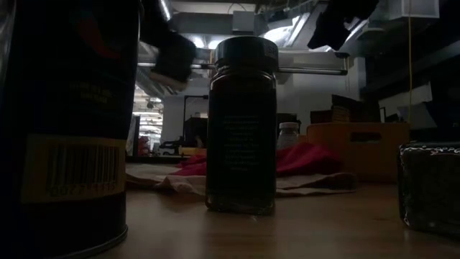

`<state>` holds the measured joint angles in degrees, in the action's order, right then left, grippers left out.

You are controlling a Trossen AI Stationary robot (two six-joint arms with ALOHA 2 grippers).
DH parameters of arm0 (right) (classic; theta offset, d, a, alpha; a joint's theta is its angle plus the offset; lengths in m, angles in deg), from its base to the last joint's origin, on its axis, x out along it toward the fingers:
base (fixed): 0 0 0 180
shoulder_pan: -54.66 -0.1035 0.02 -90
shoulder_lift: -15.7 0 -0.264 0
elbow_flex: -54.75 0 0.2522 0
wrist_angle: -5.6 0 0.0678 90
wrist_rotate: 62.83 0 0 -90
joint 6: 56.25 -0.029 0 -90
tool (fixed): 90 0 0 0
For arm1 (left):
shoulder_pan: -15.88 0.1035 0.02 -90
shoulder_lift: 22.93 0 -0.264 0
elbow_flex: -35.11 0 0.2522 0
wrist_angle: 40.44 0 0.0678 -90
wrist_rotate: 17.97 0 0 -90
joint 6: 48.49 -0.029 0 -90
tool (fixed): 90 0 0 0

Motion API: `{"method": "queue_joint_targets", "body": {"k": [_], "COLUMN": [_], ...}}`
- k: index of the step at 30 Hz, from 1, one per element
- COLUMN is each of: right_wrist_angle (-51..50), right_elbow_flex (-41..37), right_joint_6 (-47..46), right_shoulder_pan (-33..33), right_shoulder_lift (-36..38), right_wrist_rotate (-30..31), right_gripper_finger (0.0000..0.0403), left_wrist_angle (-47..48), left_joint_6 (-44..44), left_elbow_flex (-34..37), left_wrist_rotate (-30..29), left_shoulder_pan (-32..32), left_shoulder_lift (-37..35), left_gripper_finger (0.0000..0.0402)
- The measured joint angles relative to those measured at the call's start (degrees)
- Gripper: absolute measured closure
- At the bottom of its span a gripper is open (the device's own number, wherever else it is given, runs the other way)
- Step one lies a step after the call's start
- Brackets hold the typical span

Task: Sort spices by type
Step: Put the top green seasoning can into the white bin

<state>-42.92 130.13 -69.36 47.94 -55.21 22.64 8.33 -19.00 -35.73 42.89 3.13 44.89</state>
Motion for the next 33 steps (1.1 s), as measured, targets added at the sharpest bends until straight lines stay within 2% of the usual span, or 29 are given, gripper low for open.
{"method": "queue_joint_targets", "body": {"k": [6,14,23,33], "right_wrist_angle": [-0.35,-0.33,-0.07,0.55], "right_elbow_flex": [-0.01,-0.02,-0.02,-0.02], "right_joint_6": [-0.02,-0.03,-0.04,-0.07], "right_shoulder_pan": [0.0,0.0,0.0,0.0], "right_shoulder_lift": [0.16,0.17,0.15,0.15], "right_wrist_rotate": [0.02,0.02,0.04,0.04], "right_gripper_finger": [0.0182,0.0182,0.0182,0.0182], "left_wrist_angle": [17.83,33.77,34.9,34.3], "left_joint_6": [18.7,41.08,57.45,68.4], "left_elbow_flex": [1.84,3.71,9.72,15.09], "left_wrist_rotate": [-6.87,-10.41,-11.17,-11.79], "left_shoulder_pan": [-6.47,-16.87,-23.75,-24.79], "left_shoulder_lift": [-5.66,-6.48,-5.67,-1.3], "left_gripper_finger": [0.0285,0.0285,0.0285,0.0285]}}
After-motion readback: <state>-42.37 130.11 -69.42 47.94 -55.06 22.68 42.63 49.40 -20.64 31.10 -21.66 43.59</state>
